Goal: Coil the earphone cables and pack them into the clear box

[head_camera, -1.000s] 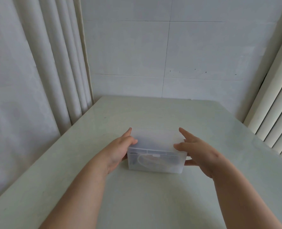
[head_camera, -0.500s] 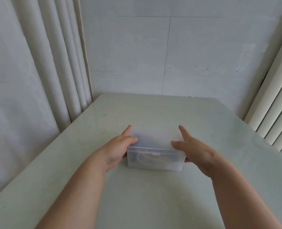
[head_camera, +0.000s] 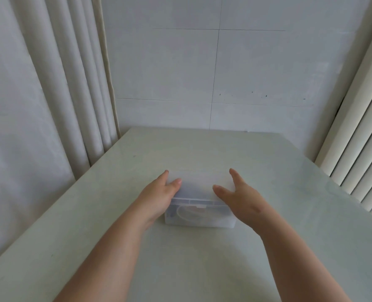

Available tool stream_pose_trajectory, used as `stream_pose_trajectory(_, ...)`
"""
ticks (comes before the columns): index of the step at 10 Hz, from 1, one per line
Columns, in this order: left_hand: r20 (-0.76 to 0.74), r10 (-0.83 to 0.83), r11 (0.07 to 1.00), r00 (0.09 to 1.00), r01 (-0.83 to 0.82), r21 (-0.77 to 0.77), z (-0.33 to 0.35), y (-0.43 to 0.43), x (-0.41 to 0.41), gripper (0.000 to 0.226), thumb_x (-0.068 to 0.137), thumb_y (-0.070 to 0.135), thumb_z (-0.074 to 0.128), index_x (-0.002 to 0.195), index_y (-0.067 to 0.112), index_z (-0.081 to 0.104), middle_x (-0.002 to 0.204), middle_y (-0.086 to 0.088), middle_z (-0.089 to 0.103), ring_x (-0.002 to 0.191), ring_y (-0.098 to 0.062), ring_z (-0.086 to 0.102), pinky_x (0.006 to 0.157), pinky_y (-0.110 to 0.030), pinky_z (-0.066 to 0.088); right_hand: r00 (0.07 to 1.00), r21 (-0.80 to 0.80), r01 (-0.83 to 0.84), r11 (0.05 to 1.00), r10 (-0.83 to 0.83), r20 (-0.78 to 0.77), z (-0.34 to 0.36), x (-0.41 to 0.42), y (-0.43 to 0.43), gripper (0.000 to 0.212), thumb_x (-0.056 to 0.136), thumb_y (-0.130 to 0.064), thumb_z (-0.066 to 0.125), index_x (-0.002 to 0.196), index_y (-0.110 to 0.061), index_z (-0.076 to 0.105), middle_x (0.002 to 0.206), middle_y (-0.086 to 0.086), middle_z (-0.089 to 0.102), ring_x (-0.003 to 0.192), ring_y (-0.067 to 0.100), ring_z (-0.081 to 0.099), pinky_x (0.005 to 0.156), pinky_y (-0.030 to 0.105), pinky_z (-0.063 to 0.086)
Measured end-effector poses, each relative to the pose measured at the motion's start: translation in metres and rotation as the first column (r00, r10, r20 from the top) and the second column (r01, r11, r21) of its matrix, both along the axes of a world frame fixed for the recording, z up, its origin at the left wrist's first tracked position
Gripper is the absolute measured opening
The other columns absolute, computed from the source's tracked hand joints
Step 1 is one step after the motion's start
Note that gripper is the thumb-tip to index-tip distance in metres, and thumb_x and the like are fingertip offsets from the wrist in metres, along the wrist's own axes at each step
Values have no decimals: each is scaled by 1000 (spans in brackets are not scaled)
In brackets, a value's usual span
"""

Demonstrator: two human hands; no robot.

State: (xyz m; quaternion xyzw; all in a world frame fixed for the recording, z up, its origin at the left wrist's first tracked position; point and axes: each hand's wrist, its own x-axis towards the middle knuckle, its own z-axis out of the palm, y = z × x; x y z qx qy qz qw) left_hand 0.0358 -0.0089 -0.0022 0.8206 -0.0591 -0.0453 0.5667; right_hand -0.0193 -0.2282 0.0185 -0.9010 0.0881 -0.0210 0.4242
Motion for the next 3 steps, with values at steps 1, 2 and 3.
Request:
stream_pose_trajectory(1,60,32,990,998,-40,134,3,-2,0,63,97,44,49,150,17,30,151,1,39,141,-16,33,111,-28,26,998,-21,-21,1000,19,-54,5,-1,-1,84,90,-58,51,156,-31,6,155,7,37,141,27,36,108,36,30)
stream_pose_trajectory(2,195,78,944,978,-136,302,11,-3,-9,55,97,41,49,145,14,42,133,-3,56,129,-21,47,95,-24,34,997,-80,-17,997,12,-70,14,-4,-1,83,90,-59,51,156,-30,11,156,6,36,141,26,36,110,37,30)
stream_pose_trajectory(3,397,109,875,911,-277,396,21,-1,-15,53,93,45,53,141,21,46,140,-3,54,128,-22,49,102,-32,37,992,-225,87,971,-63,109,25,-6,0,70,90,-58,50,149,-25,35,154,1,38,132,21,46,106,36,36)
